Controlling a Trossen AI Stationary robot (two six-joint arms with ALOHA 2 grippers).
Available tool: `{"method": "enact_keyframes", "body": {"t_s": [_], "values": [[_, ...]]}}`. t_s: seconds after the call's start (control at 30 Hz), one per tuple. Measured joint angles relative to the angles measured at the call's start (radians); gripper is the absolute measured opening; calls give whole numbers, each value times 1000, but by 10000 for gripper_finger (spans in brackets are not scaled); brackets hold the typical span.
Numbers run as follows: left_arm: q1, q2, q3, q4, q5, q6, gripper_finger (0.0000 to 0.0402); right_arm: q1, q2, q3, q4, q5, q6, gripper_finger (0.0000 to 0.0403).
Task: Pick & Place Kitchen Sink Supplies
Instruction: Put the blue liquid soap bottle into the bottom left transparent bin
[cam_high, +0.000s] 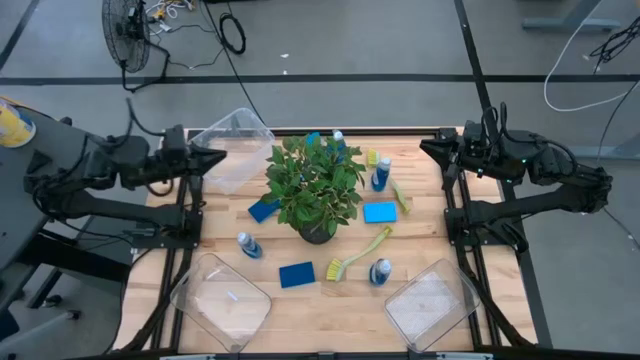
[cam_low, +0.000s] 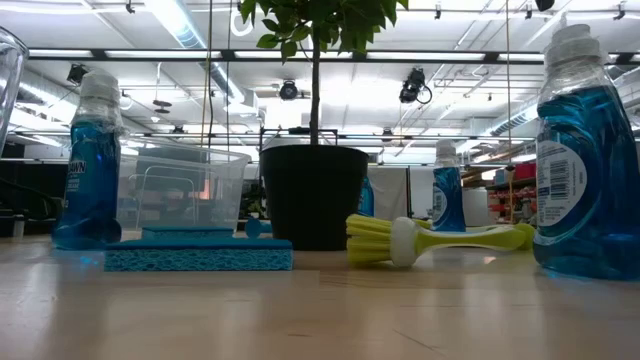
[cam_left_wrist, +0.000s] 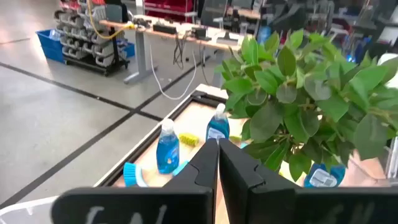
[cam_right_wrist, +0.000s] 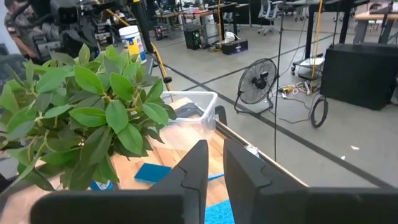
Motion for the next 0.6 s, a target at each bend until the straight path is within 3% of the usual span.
{"method": "enact_keyframes", "body": {"t_s": [0.27, 0.6], "values": [[0, 57, 0, -1, 107, 2, 78, 0, 1, 0, -2, -1, 17, 76], [0, 60, 0, -8, 203, -7, 186, 0, 1, 0, -2, -1, 11, 80]]}}
